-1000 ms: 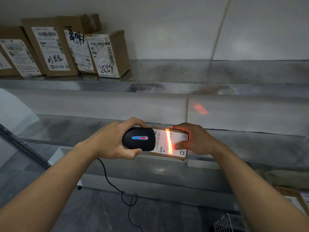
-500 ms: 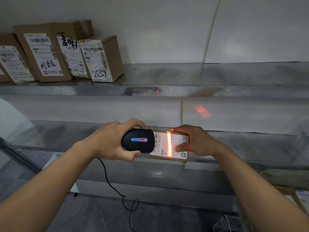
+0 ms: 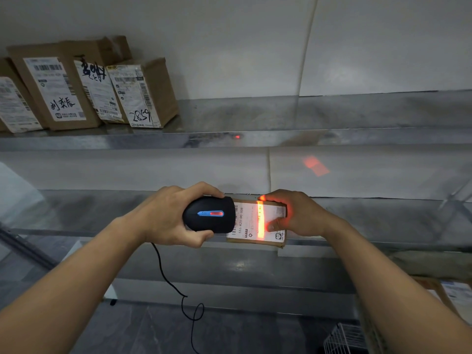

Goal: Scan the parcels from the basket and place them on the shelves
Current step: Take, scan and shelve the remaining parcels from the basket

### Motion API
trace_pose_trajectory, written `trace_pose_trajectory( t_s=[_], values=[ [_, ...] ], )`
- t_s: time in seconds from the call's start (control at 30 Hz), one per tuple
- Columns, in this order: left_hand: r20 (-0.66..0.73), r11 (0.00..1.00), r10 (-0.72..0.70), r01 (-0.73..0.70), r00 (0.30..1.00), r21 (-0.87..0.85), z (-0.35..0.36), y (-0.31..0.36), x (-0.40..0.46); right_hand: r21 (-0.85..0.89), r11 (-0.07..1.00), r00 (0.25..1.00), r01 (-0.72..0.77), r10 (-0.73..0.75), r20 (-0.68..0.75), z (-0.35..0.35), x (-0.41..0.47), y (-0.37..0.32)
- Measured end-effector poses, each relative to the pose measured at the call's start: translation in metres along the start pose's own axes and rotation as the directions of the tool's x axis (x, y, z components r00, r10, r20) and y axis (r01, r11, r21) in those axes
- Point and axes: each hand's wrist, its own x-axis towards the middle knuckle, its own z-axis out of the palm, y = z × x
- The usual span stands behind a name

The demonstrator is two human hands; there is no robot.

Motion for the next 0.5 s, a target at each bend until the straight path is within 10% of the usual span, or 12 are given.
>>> trace_pose_trajectory(
  t_s=[0.5],
  values=[
    [0.023, 0.998, 0.027, -0.029, 0.999, 0.056, -0.001, 0.009, -0.001, 0.013, 1.0, 1.0, 0.006, -0.006, 0.026, -0.007, -0.013, -0.006]
  ],
)
